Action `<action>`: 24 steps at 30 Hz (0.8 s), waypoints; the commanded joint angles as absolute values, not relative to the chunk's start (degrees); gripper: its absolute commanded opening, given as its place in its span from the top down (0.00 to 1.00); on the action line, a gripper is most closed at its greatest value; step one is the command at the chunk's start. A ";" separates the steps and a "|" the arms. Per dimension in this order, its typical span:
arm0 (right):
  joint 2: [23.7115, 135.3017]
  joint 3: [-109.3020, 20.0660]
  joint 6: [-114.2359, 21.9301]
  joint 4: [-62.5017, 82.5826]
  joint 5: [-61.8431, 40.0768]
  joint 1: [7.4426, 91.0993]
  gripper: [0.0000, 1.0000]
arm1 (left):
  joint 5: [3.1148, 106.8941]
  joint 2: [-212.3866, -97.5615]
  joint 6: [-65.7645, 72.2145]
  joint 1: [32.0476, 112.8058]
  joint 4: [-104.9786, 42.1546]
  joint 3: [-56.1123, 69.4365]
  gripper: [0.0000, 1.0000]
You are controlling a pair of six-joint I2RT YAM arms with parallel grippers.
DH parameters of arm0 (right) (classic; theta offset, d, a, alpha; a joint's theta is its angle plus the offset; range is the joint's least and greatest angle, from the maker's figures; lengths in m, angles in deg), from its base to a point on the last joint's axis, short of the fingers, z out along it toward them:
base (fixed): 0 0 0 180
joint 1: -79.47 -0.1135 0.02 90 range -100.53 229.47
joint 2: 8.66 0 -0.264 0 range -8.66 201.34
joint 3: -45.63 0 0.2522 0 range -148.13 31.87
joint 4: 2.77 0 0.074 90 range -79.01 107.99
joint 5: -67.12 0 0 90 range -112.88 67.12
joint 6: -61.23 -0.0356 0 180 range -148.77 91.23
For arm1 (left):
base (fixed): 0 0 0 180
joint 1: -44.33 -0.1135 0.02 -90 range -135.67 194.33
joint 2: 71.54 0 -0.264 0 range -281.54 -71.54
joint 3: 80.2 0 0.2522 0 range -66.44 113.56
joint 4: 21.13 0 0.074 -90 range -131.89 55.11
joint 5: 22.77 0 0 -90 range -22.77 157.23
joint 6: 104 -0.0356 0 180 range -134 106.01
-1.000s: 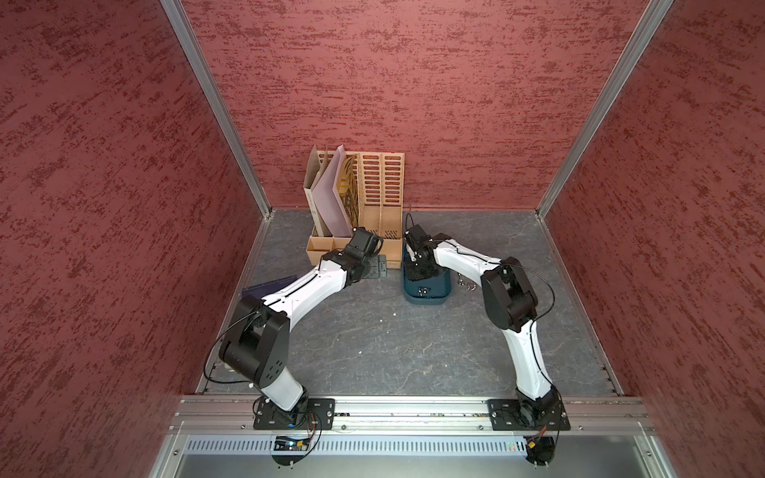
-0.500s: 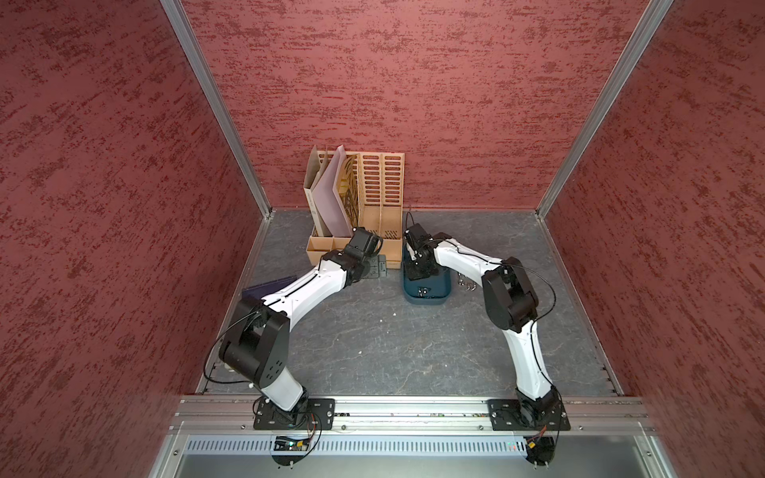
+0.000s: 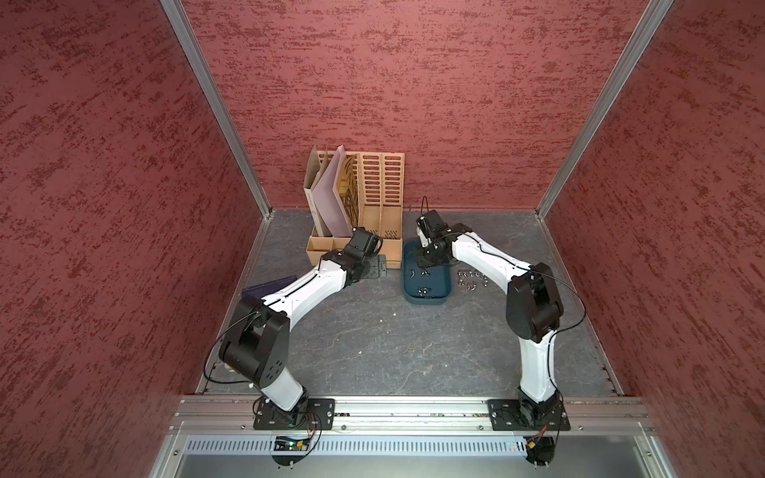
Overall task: Take out the wing nut from the storage box
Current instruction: Place the wing nut in the storage box, then pick up the wing nut from the storage box.
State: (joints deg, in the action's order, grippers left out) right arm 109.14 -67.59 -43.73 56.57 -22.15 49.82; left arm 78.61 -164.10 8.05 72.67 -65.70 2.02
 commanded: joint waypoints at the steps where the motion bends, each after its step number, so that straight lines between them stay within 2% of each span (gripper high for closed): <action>1: 110.38 -66.77 -43.82 54.33 -20.37 49.50 0.75 | 77.91 -163.84 7.69 72.89 -64.86 3.08 0.00; 12: 117.56 -70.86 -44.27 54.09 -19.25 48.10 0.73 | 78.47 -163.30 7.71 72.72 -64.95 2.19 0.00; 24: 120.33 -73.11 -45.06 54.15 -20.28 47.92 0.70 | 78.40 -163.17 7.72 72.73 -64.87 1.89 0.00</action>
State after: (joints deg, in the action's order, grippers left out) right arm 119.00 -70.82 -44.43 54.61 -20.25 48.16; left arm 78.28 -164.10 8.05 72.73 -65.70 2.02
